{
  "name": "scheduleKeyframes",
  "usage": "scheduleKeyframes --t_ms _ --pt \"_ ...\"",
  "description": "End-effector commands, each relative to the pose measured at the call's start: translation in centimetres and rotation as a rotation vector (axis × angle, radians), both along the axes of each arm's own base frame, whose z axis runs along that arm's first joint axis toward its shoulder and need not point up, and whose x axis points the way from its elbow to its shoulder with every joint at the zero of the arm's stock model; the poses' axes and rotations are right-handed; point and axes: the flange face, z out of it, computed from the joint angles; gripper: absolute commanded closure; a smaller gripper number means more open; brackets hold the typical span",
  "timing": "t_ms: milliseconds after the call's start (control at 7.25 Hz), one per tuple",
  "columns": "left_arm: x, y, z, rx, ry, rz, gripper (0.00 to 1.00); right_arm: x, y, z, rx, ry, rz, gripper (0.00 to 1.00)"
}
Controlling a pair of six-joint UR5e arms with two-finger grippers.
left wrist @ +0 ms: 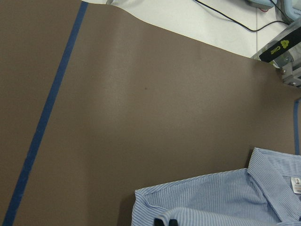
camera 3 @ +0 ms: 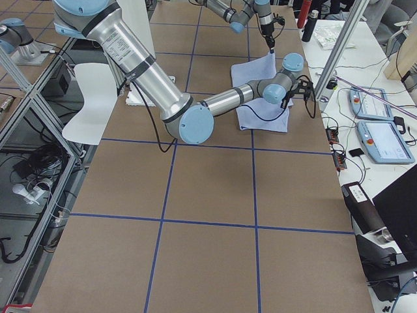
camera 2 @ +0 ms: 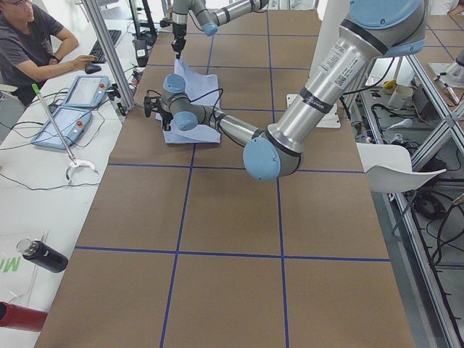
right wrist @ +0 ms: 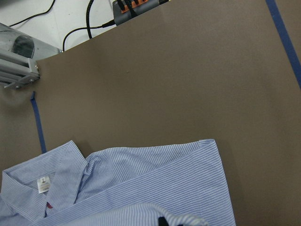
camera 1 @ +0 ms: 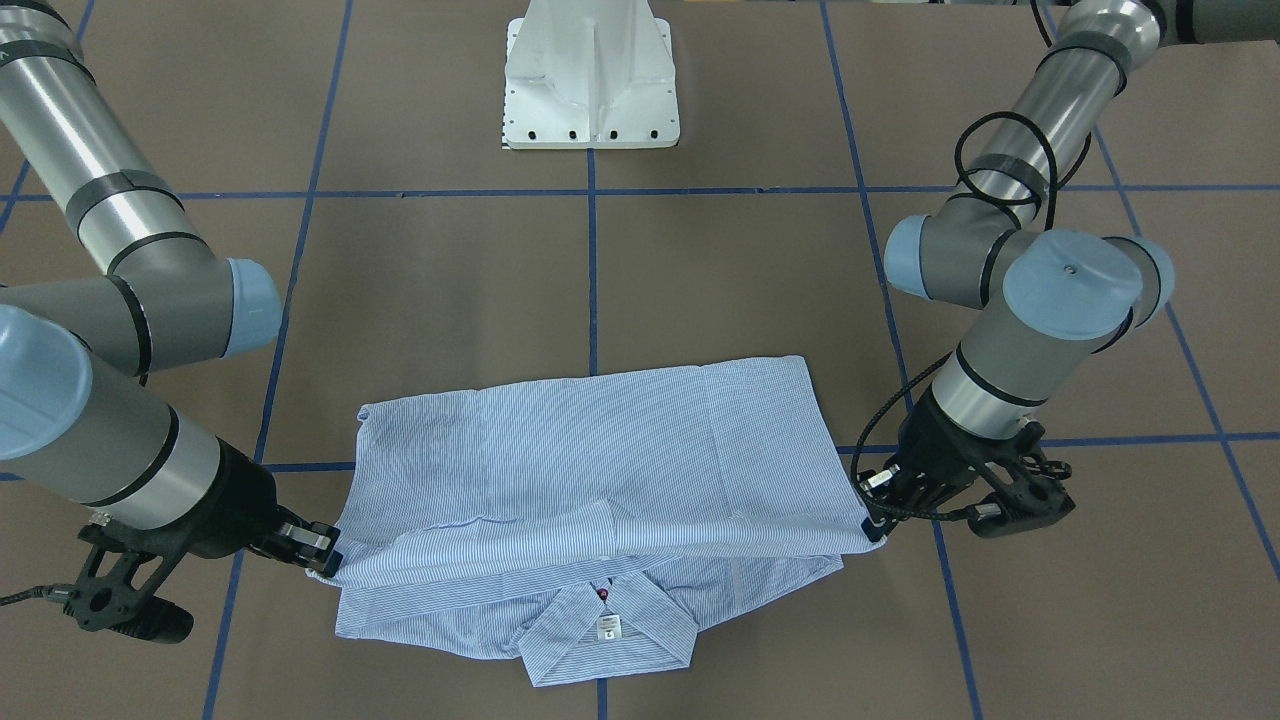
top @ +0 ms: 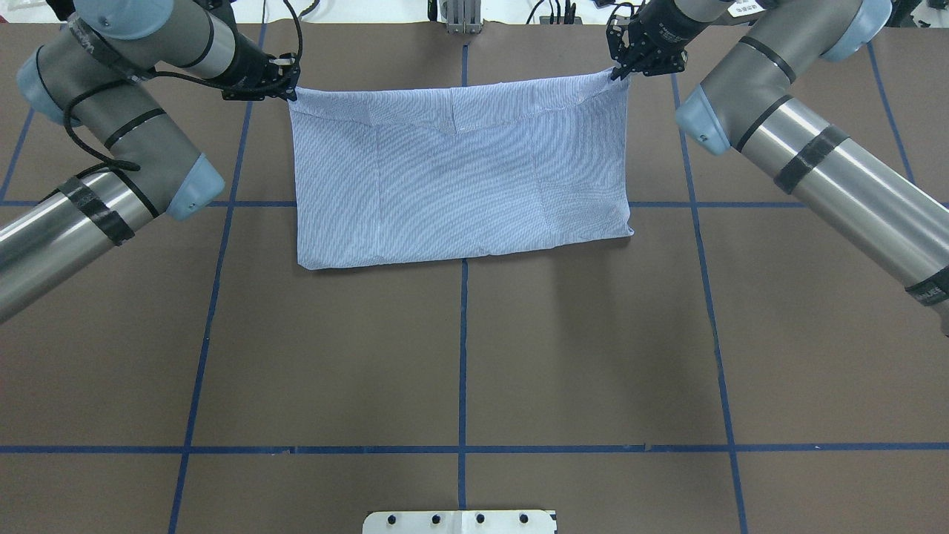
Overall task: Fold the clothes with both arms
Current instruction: 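Carry the hem over the shirt to the collar with both grippers and release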
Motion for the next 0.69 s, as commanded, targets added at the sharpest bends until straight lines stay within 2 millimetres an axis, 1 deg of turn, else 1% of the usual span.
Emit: scheduleKeyframes --t_ms 0,276,414,552 --pt "0.5 -0.8 0.3 0.006 0.005 -0.003 1.00 -0.6 -0.4 0.8 -0.010 0.018 0.004 1.00" --pt "0.8 -0.8 -0.3 0.016 0.013 0.001 1.00 -1.1 -0.2 0.7 -0.006 0.019 0.002 1.00" --pt "1.0 -0.6 -0.8 0.017 0.021 0.000 1.00 -1.1 -0.3 -0.2 0.003 0.011 0.003 1.00" --pt "1.1 -0.4 -1.1 0.015 0.028 -0.001 1.00 -1.3 -0.2 -0.6 0.008 0.008 0.000 1.00"
